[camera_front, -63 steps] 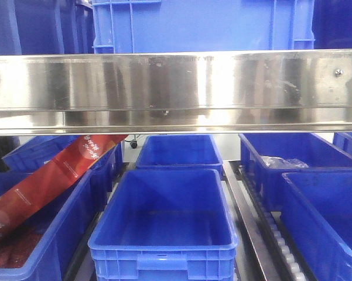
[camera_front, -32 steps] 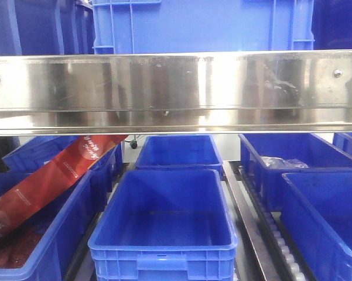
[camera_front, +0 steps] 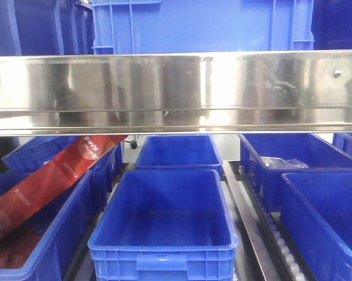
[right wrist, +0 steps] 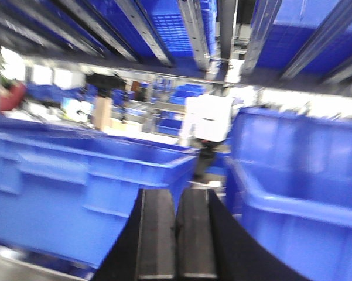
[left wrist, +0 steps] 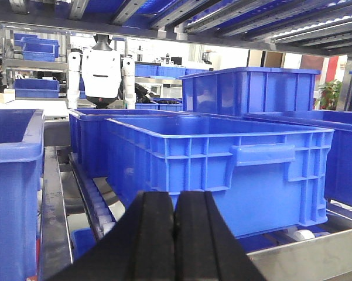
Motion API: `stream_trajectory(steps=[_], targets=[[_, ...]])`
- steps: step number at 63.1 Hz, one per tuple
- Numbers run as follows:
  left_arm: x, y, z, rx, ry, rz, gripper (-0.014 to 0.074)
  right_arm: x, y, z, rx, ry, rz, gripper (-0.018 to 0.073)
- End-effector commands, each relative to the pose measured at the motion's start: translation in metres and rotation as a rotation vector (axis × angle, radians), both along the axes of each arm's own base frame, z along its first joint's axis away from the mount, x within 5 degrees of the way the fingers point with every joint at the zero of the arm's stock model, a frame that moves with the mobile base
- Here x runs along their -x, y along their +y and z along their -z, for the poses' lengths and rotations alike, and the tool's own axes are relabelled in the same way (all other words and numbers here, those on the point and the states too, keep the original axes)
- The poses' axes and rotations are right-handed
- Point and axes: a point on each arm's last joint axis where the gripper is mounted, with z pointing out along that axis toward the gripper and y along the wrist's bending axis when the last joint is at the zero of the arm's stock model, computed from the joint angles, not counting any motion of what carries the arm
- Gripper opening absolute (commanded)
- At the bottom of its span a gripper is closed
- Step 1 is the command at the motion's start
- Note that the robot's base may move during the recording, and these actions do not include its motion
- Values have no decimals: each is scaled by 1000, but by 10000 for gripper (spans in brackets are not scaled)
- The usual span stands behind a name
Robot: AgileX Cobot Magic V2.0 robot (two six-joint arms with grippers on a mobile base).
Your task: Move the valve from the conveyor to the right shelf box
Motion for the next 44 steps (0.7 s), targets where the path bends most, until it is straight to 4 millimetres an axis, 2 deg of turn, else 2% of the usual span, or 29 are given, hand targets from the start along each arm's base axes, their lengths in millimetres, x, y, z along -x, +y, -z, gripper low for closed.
stream_trajectory(steps=[1, 9, 17, 29, 44], targets=[[1, 1, -1, 17, -15, -4, -111, -2, -1, 12, 59, -8, 48, -168], [1, 1, -1, 17, -15, -4, -111, -9, -4, 52, -83, 84, 104, -168], [1, 1, -1, 17, -15, -4, -111, -15, -7, 89, -136, 102, 180, -168], [1, 1, -1, 16, -13, -4, -111, -24, -8, 124, -128, 130, 206, -168], [1, 1, -1, 16, -13, -4, -111, -24, -8, 126, -129, 118, 207, -168]])
